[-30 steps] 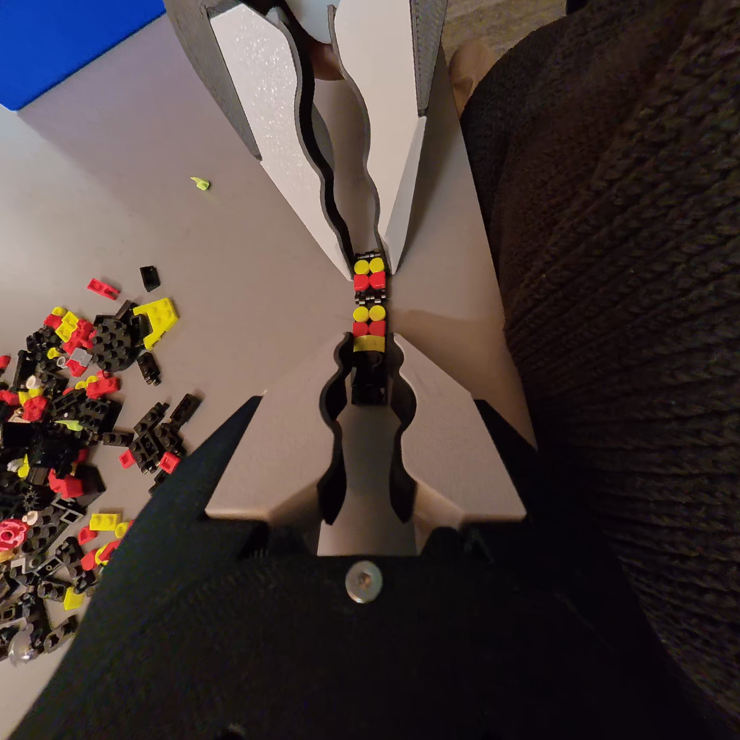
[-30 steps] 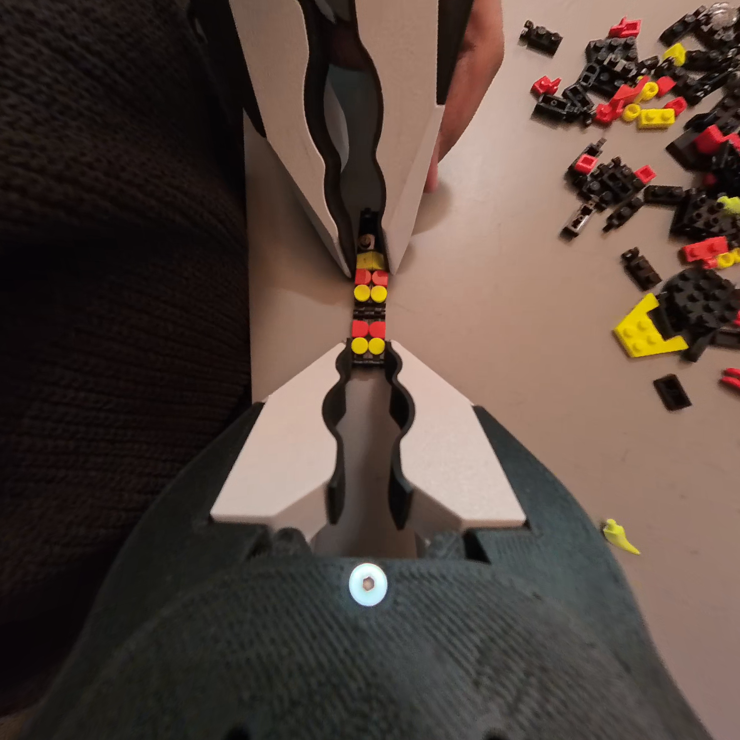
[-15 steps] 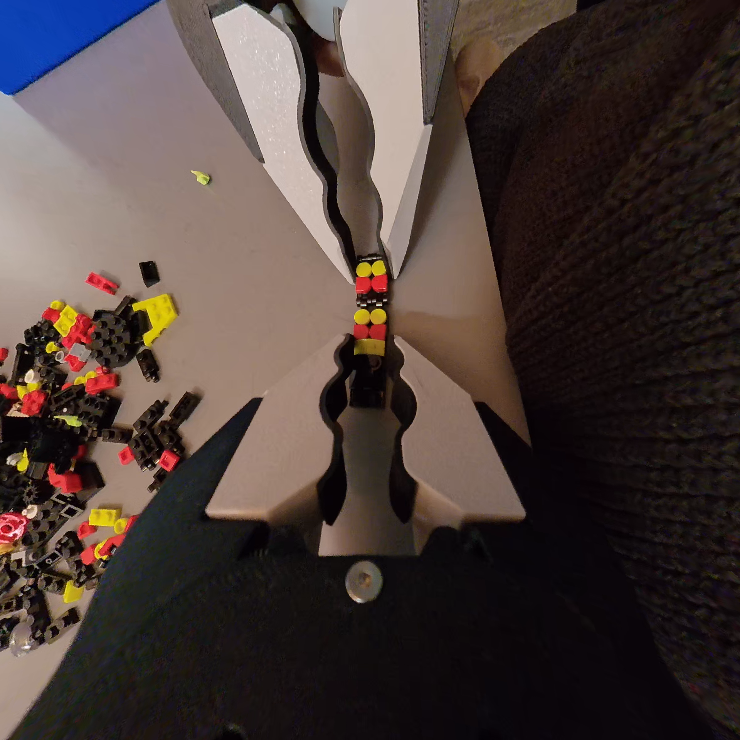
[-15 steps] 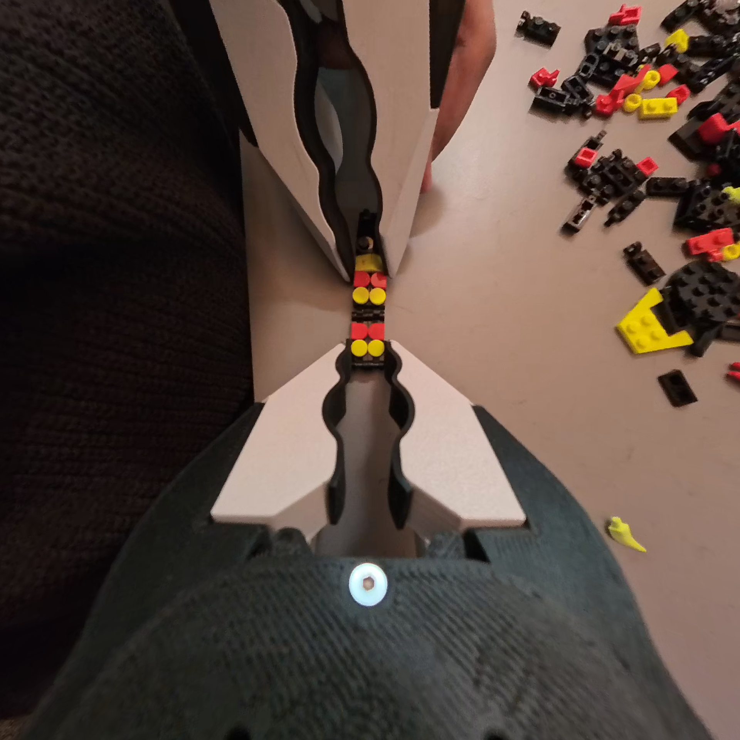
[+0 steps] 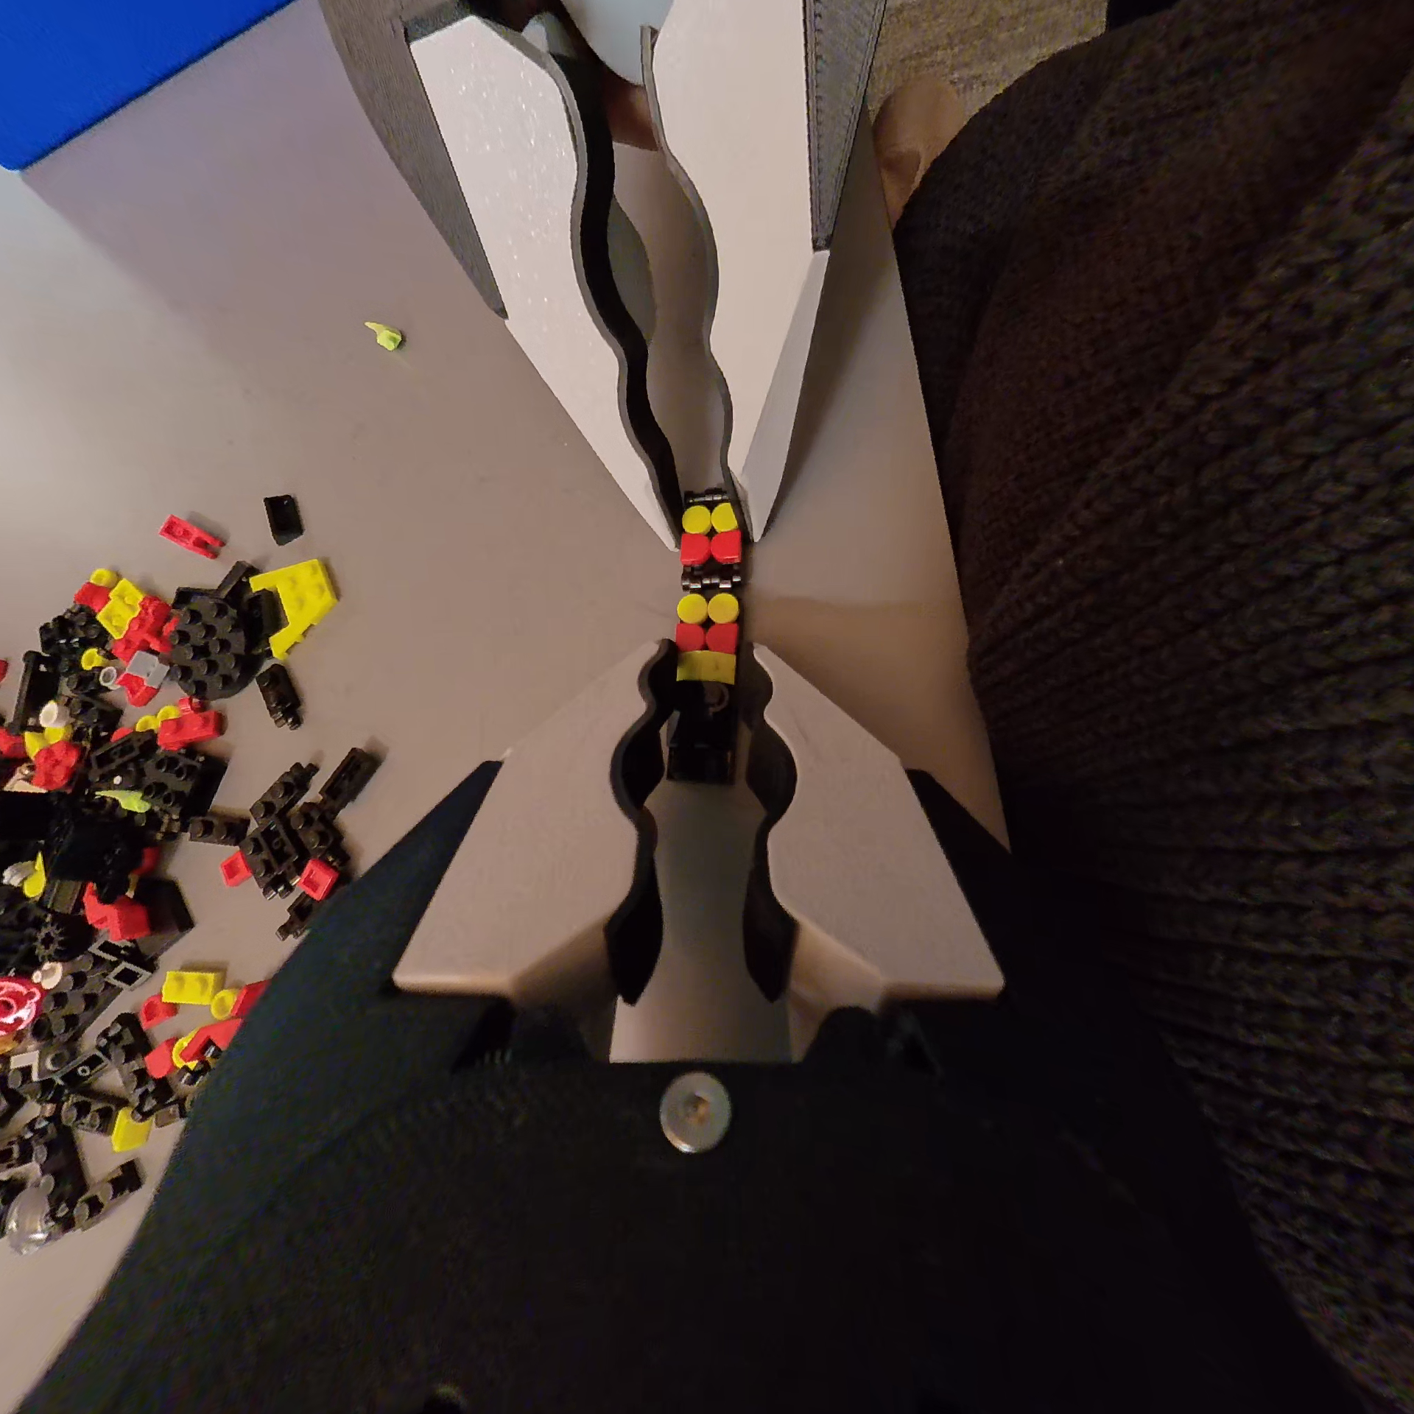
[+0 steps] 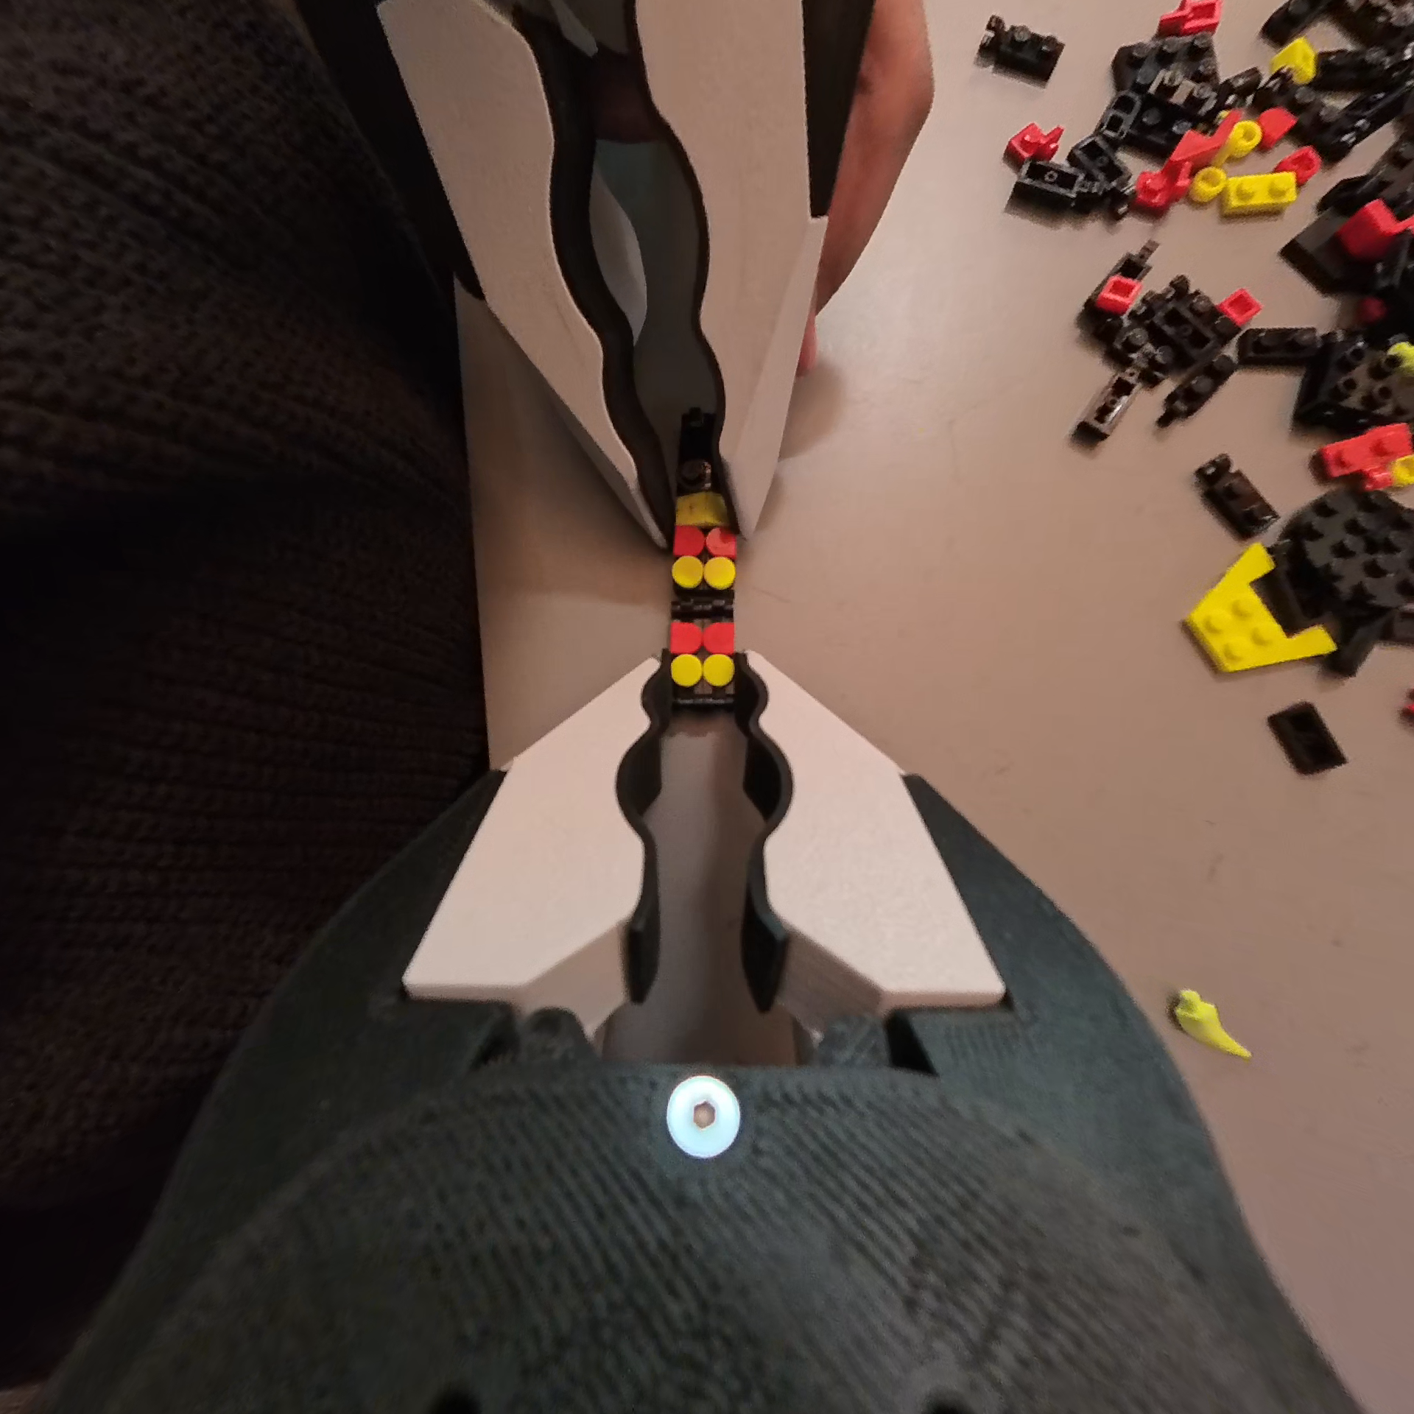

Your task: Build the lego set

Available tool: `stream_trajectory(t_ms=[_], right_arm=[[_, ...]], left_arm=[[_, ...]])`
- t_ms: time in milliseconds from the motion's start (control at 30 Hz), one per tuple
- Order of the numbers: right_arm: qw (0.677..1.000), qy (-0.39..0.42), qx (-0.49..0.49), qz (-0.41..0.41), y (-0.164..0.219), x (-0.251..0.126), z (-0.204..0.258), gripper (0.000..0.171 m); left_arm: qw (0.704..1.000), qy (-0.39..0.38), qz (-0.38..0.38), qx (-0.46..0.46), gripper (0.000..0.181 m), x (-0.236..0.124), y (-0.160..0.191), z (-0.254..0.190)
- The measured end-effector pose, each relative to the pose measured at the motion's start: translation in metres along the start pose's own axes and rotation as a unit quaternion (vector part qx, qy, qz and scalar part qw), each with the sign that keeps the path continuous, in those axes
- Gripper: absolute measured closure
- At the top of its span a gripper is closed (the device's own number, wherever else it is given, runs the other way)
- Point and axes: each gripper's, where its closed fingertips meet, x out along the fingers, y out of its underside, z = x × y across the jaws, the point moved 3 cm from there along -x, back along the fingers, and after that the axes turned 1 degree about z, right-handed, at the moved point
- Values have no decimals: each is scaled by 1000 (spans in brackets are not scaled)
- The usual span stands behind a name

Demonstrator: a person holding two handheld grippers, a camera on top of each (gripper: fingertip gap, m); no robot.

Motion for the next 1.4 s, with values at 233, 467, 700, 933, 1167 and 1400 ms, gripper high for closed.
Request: stream_trajectory(t_ms=[233,467,700,933,1167,1400], right_arm=[[1000,-1,4,0,-1,0,0,157],[1000,-3,12,-2,-1,1,0,157],[1000,1,-2,-15,-2,2,0,156],[999,0,0,-33,-1,2,0,156],[998,38,12,-53,2,-12,-12,138],[971,58,123,-197,-17,-54,-44,140]], left_arm=[[1000,0,1,-2,168,0,0,0],[1000,0,-3,-10,168,1,-1,0],[1000,-12,7,28,166,-1,2,-1],[1000,1,-2,5,166,-1,3,0],[1000,0,-6,-1,165,-1,4,2],[999,-37,2,-9,165,0,8,14]])
